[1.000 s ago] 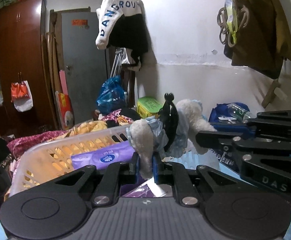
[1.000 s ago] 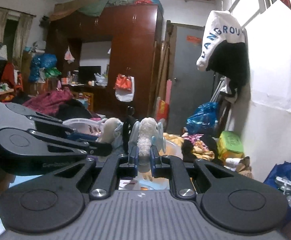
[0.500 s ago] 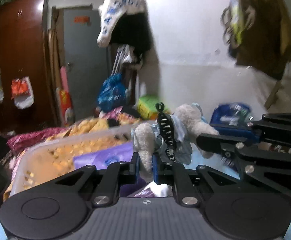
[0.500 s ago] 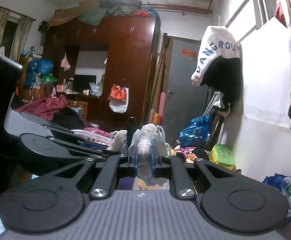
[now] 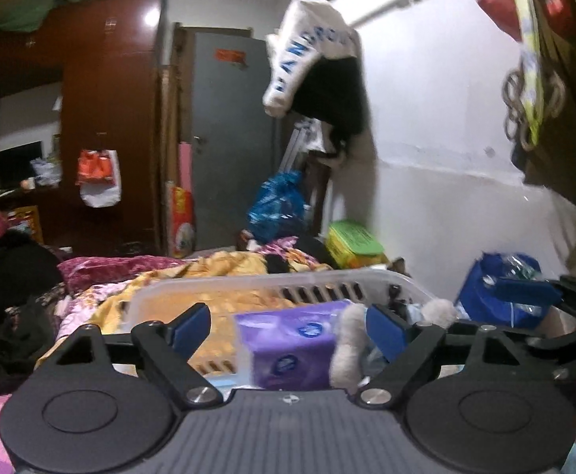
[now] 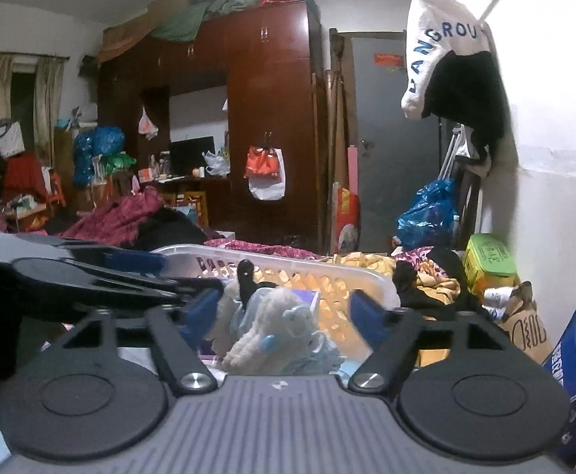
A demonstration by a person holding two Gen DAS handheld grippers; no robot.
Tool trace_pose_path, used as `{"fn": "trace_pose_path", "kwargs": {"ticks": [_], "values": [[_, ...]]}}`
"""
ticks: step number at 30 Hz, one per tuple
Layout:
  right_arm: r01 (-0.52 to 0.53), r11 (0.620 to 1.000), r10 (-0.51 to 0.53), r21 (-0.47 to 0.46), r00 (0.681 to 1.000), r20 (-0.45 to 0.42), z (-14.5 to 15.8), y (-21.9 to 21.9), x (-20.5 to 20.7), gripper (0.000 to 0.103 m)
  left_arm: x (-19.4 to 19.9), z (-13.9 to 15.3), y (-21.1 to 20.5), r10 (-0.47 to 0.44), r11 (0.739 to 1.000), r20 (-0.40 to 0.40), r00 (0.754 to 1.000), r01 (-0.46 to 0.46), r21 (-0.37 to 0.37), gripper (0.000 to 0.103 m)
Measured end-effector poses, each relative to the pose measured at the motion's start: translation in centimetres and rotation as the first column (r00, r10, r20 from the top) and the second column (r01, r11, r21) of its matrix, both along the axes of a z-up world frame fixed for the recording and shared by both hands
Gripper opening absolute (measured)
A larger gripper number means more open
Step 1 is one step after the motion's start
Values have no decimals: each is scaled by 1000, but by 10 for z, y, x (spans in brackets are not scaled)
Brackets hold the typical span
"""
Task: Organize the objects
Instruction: 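Open both tools and withdraw them from the basket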
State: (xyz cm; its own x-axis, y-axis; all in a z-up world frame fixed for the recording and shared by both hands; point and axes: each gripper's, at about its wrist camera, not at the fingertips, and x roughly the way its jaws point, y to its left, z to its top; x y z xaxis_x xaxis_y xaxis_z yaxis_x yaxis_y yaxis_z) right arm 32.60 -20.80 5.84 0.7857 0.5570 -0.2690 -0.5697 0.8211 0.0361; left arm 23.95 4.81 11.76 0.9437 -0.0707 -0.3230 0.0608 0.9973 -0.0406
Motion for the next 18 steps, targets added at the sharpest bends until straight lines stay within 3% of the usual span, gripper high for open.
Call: {"fn": "trace_pose_path", "kwargs": {"ticks": [4, 8, 11, 14, 18], "values": [[-1, 999, 1, 50, 1000, 18, 0, -10, -4, 102, -35, 1, 13, 10, 1000, 37, 999, -9, -14, 89], [-7, 992, 8, 129, 1000, -8, 0, -26, -16, 103, -81, -11, 16, -22, 1000, 61, 998, 21, 20, 89], [-15, 991, 18, 132, 1000, -23, -9, -35, -35, 103, -109, -22, 18, -17, 1000, 65, 998, 16, 25, 89], [-8, 996, 8, 87, 1000, 6, -21, -37, -55, 103, -128, -37, 21, 8, 999, 18, 1000, -9, 31, 90], [18, 997, -17, 69, 1000, -18, -39, -42, -72, 103, -162, -67, 21, 81, 994, -59, 995, -76, 81, 90]]}}
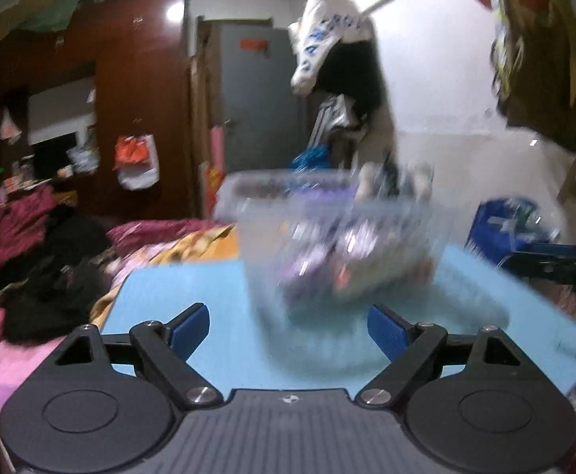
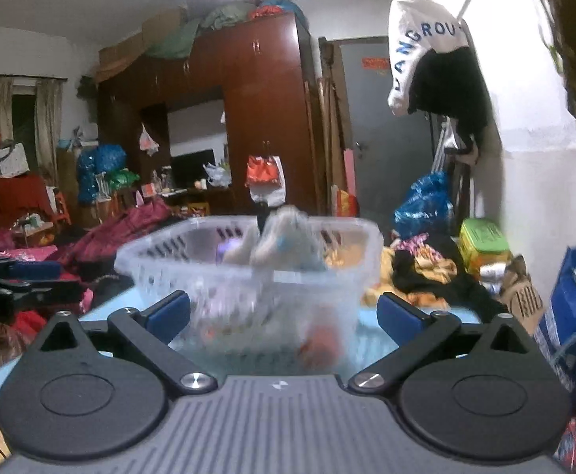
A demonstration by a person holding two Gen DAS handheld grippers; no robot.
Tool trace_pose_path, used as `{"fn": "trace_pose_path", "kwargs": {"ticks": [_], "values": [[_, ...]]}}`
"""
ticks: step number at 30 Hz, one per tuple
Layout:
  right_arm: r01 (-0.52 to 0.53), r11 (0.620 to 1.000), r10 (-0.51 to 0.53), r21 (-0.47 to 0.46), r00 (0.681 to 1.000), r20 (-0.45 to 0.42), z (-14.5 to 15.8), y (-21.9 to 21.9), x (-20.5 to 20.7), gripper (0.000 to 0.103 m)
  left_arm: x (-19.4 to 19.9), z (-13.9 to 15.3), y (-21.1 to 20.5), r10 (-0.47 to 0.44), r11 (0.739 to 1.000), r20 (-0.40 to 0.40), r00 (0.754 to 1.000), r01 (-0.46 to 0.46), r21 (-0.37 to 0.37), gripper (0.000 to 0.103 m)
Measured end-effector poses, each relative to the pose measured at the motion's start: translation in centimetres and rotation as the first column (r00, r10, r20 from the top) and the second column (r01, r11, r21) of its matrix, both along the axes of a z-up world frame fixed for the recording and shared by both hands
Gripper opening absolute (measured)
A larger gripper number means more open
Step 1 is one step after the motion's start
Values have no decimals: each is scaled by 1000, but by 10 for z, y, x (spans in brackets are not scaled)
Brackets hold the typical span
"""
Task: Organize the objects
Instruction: 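Open both tools and withdraw them from the basket, then move both tools to the clear plastic bag and pinch it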
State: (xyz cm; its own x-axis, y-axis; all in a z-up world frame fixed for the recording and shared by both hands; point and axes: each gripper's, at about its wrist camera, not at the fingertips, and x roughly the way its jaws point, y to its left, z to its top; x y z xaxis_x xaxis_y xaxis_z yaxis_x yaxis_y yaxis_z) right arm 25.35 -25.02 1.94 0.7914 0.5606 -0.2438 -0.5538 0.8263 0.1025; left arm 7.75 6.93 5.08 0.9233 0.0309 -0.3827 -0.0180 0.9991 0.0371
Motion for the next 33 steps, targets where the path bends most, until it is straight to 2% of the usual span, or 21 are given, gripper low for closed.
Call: {"fn": "trace_pose_path", "kwargs": {"ticks": [3, 8, 15, 17, 21, 25, 27, 29, 33], "values": [[12, 1000, -11, 15, 998, -55, -23, -12, -17, 103, -24, -22, 3, 27, 1000, 0, 1000, -27, 12, 90], [6, 995, 3, 98, 996, -90, -56, -30, -44, 103, -35, -48, 14, 51, 998, 4, 999, -51, -38, 89], [-27, 999, 29, 20, 996, -87, -77, 1, -48, 100, -41, -70, 16, 67, 994, -12, 998, -68, -91, 89], [-43, 999, 42, -2, 995, -94, -82, 10, -47, 92, -46, -75, 13, 86, 993, 10, 996, -85, -86, 89], [-47, 998, 45, -38, 997, -62, -90, 16, -59, 86, -46, -78, 1, 102, 992, 33, 994, -99, -72, 89], [-56, 997, 55, -52, 998, -28, -95, 19, -69, 72, -45, -82, -6, 117, 992, 55, 992, -114, -53, 89], [-72, 996, 70, -58, 997, -22, -97, 20, -70, 67, -45, -83, -8, 106, 993, 63, 992, -103, -52, 83], [-69, 995, 69, -67, 998, -4, -98, 22, -73, 65, -45, -83, -11, 78, 996, 72, 994, -74, -53, 66], [-83, 993, 84, -78, 996, 13, -99, 24, -78, 60, -44, -85, -26, 77, 996, 115, 990, -82, 35, 48]]}}
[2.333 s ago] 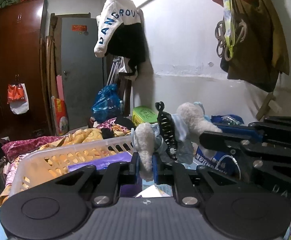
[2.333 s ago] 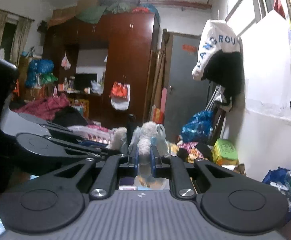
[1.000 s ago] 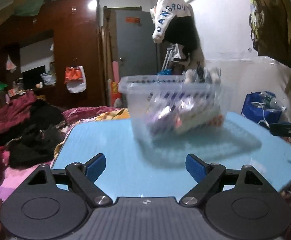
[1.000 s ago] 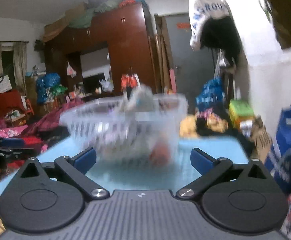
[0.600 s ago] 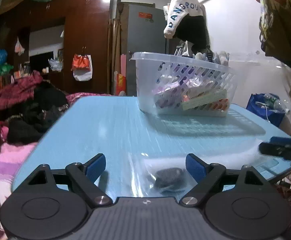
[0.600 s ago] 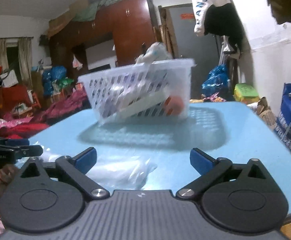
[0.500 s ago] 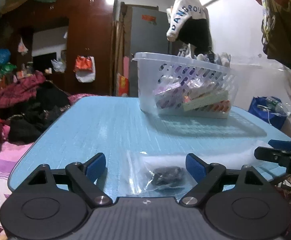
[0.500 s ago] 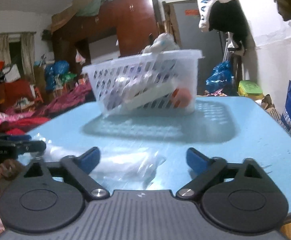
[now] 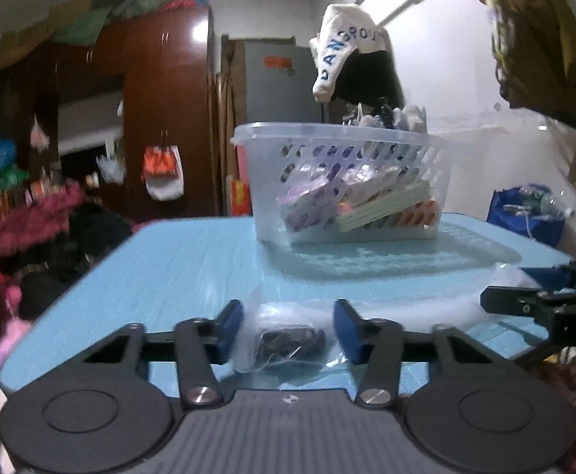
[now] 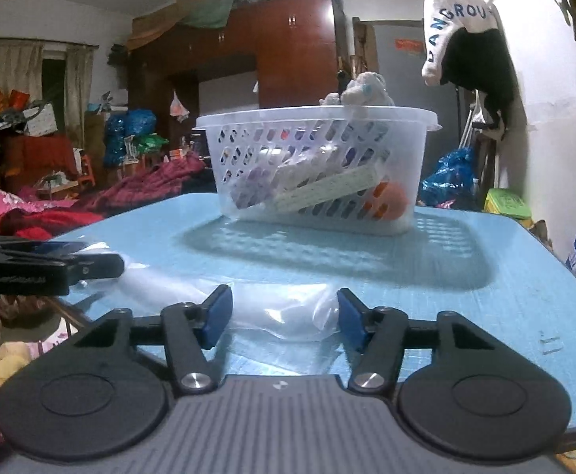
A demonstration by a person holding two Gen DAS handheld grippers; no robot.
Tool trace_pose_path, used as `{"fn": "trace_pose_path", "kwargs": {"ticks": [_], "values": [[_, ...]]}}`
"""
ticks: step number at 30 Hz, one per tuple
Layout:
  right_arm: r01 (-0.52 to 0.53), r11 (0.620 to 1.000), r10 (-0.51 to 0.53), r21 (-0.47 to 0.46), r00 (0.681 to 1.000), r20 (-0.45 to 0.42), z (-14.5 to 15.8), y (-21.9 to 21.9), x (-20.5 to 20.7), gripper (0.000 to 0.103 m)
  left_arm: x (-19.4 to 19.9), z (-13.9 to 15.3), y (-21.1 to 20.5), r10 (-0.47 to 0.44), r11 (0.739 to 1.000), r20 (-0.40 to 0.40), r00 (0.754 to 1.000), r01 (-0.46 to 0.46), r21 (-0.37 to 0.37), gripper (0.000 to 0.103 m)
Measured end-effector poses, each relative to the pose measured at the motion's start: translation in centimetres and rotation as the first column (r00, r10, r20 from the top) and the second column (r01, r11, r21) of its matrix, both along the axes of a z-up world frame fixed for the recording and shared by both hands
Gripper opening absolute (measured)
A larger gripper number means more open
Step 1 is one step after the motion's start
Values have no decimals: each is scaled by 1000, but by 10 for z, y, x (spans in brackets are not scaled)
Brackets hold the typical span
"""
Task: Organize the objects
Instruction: 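Move both tools to the clear plastic bag and pinch it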
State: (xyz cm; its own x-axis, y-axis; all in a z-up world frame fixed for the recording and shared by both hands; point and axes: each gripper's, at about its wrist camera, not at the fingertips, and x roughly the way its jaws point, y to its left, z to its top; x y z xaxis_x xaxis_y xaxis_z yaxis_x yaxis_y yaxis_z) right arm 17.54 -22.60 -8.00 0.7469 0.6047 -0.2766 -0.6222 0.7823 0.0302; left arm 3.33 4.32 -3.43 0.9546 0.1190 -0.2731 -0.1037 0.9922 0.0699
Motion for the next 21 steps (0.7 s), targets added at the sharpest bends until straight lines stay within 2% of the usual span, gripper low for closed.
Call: {"fn": "trace_pose_path", "kwargs": {"ticks": [2, 3, 5, 6, 11, 14, 21], "values": [[-2, 1000, 2, -9, 1000, 13, 0, 0, -2, 57, 3, 0, -2, 20, 999, 13, 1000, -20, 28, 36], [-3, 1000, 3, -14, 1000, 17, 0, 1, -3, 56, 5, 1, 0, 20, 1000, 14, 1000, -20, 21, 34], [-3, 1000, 4, -23, 1000, 22, 2, 1, -3, 51, 8, 4, 5, 22, 1000, 15, 1000, -22, -9, 24], [-4, 1000, 4, -28, 1000, 21, 3, 1, -3, 49, 9, 5, 8, 22, 1000, 19, 1000, -22, -20, 24], [15, 999, -14, -41, 1000, 25, 7, -4, 0, 24, 10, 7, 12, 12, 999, 29, 1000, -11, -37, 20], [13, 999, -12, -38, 1000, 24, 9, -8, 2, 18, 7, 10, 12, 4, 999, 42, 999, -2, -38, 17], [9, 999, -8, -31, 998, 58, 17, -13, -1, 14, -1, 19, 11, -31, 999, 87, 996, 35, -39, 15]]}}
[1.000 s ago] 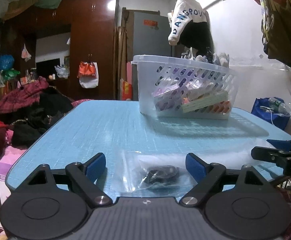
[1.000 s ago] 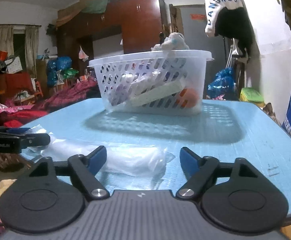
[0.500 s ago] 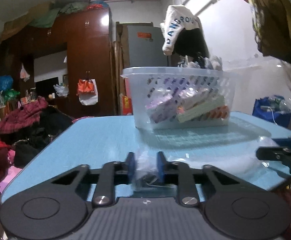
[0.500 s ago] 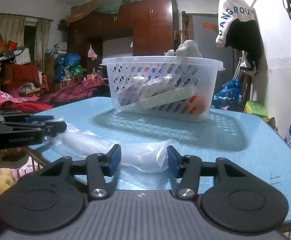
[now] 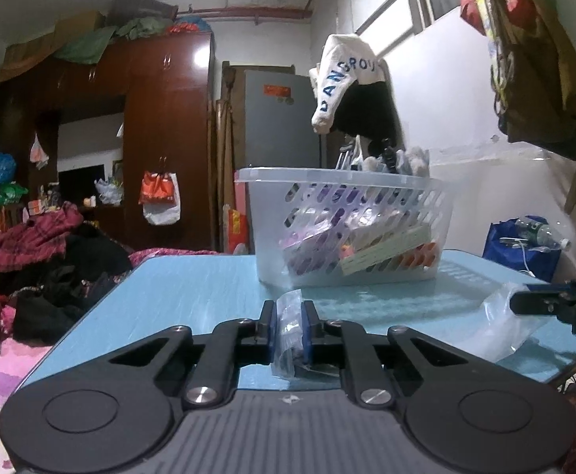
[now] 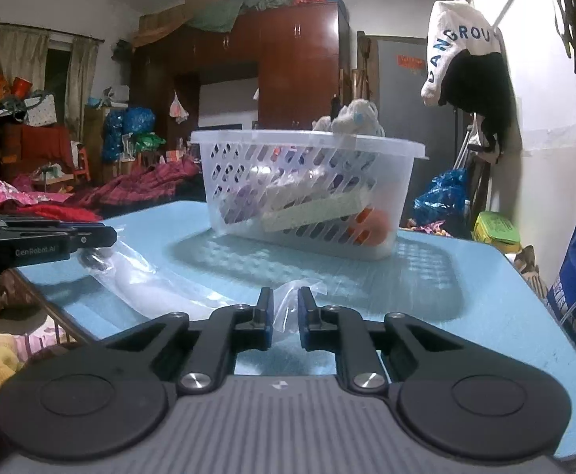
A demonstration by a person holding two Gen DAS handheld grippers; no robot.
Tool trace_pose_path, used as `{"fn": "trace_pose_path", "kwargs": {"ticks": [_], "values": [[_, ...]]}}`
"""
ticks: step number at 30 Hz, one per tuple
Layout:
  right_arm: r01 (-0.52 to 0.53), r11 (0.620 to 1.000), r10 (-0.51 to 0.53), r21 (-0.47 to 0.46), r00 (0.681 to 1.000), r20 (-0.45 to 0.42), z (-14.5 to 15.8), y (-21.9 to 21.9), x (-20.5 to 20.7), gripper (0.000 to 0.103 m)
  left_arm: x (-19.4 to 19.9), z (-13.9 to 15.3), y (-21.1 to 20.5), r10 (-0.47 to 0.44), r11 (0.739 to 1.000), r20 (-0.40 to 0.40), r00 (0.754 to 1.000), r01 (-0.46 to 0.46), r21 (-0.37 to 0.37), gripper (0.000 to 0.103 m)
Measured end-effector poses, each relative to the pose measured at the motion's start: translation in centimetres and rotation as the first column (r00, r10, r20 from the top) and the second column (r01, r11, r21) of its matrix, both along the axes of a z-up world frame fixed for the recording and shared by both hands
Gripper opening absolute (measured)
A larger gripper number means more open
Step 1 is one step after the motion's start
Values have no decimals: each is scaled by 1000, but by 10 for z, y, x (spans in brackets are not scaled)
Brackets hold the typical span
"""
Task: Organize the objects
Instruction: 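Move both tools to the clear plastic bag and pinch it, then lift the plastic bag with both tools and lower it into the basket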
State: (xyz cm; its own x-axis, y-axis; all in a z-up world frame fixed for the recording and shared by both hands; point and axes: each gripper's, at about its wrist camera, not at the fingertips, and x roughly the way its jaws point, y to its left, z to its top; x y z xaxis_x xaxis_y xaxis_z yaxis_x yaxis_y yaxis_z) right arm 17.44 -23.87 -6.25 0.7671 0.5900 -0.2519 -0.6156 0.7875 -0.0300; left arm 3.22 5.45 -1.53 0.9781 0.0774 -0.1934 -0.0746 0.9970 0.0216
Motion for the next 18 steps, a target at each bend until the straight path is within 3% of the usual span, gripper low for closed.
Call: {"fn": "trace_pose_path", "kwargs": {"ticks": [7, 11, 18], "values": [[-2, 1000, 1, 11, 1000, 28, 8, -4, -2, 13, -2, 3, 1, -13, 1000, 18, 1000, 13, -11, 14], [-3, 1000, 3, 19, 999, 41, 13, -6, -3, 12, -3, 19, 0, -29, 999, 54, 998, 30, -16, 14], [-11, 998, 4, 60, 994, 108, 50, -13, -1, 12, 18, 96, 0, -70, 997, 182, 981, 73, -7, 14]]}}
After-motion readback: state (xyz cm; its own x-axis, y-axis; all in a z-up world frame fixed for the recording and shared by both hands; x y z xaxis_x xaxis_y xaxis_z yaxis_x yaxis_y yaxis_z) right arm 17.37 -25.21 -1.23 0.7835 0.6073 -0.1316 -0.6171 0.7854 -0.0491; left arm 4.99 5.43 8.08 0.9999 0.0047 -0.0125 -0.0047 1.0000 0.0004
